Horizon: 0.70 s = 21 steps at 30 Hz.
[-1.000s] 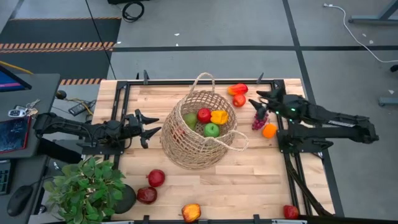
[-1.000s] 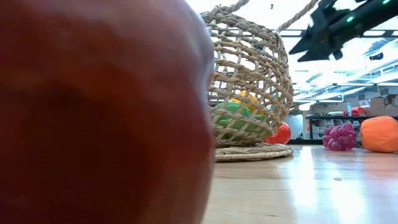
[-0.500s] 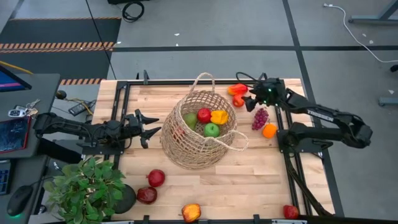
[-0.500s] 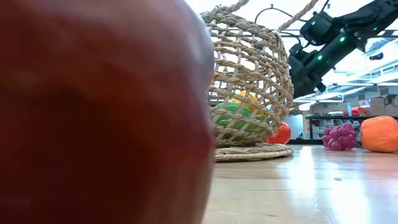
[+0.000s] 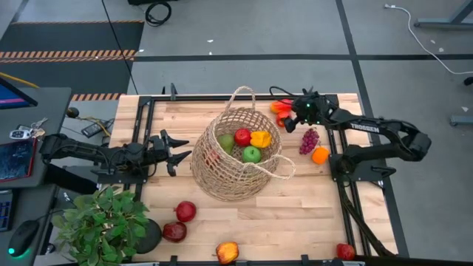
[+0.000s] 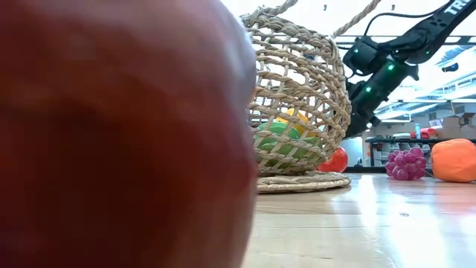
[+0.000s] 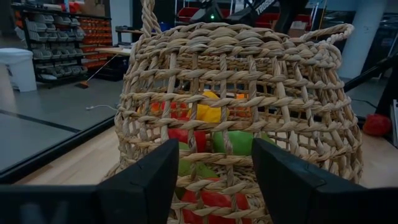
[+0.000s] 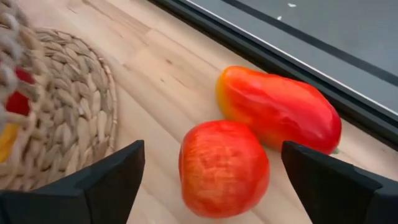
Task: Build produce basket
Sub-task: Put the red apple into the basket
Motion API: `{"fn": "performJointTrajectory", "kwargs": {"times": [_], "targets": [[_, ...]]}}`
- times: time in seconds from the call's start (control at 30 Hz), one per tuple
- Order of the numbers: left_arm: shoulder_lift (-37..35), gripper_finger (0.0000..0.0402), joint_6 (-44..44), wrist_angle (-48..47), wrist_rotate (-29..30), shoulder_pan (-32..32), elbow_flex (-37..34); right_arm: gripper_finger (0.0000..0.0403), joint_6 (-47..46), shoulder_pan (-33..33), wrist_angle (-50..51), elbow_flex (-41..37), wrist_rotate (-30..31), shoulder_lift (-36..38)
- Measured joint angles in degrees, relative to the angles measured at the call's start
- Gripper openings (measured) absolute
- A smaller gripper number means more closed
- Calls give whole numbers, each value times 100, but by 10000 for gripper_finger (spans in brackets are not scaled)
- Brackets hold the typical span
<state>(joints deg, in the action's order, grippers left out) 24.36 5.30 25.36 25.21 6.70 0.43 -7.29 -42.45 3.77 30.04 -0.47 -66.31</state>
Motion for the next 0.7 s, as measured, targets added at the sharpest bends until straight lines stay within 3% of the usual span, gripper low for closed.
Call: {"fn": "performJointTrajectory", "kwargs": {"times": [0.4, 0.7], "targets": [[0, 212, 0, 2, -2, 2, 0, 383, 146, 150, -503, 0, 471, -866], [0, 206, 0, 2, -2, 0, 0, 374, -20, 150, -503, 0, 358, -1370]]}}
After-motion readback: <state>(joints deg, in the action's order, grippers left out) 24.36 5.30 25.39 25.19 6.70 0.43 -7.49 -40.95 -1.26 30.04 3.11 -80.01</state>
